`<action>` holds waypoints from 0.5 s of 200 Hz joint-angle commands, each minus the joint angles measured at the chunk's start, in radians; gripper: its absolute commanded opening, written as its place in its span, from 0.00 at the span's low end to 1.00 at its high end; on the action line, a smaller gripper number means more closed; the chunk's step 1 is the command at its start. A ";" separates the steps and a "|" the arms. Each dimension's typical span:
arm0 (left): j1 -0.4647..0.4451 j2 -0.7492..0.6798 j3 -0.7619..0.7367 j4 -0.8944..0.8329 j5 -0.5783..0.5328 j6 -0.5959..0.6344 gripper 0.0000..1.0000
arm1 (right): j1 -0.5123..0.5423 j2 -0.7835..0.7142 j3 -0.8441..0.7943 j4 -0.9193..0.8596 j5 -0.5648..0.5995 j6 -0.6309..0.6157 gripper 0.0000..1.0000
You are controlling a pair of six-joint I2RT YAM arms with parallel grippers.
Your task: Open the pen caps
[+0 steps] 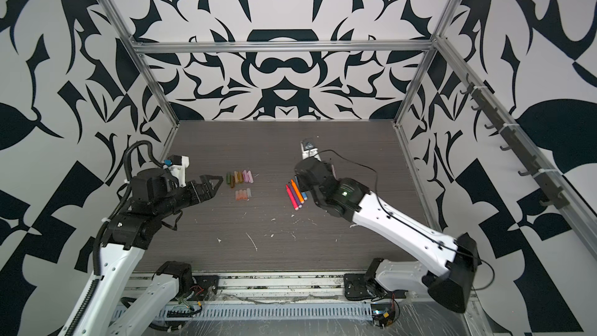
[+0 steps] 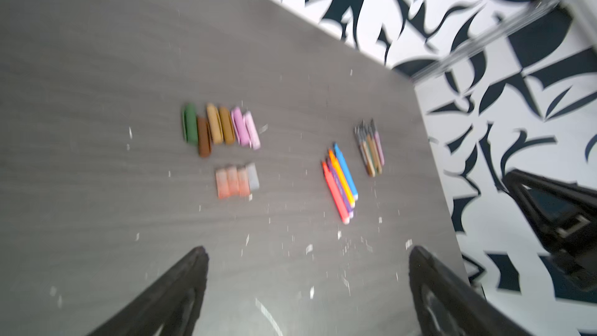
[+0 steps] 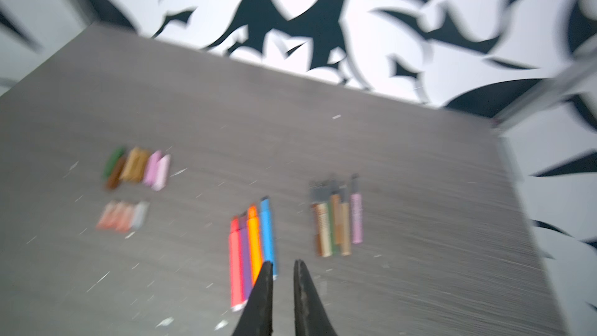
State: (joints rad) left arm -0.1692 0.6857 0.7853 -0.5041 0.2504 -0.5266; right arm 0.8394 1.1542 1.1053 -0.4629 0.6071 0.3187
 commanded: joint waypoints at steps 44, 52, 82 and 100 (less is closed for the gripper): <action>0.004 0.045 -0.372 0.823 -0.382 -0.029 0.99 | -0.227 -0.168 -0.455 0.573 0.326 -0.293 0.35; 0.004 0.082 -0.367 0.817 -0.421 0.000 0.99 | -0.251 -0.157 -0.483 0.615 0.330 -0.309 0.37; 0.004 0.182 -0.384 0.887 -0.534 0.136 1.00 | -0.318 -0.079 -0.544 0.721 0.335 -0.351 0.54; 0.003 0.188 -0.439 0.988 -0.552 0.249 1.00 | -0.336 -0.030 -0.592 0.845 0.335 -0.430 0.98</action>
State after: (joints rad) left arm -0.1692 0.8707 0.4011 0.2821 -0.1967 -0.4435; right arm 0.5236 1.0828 0.5575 0.1303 0.8925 0.0120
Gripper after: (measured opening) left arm 0.998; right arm 0.690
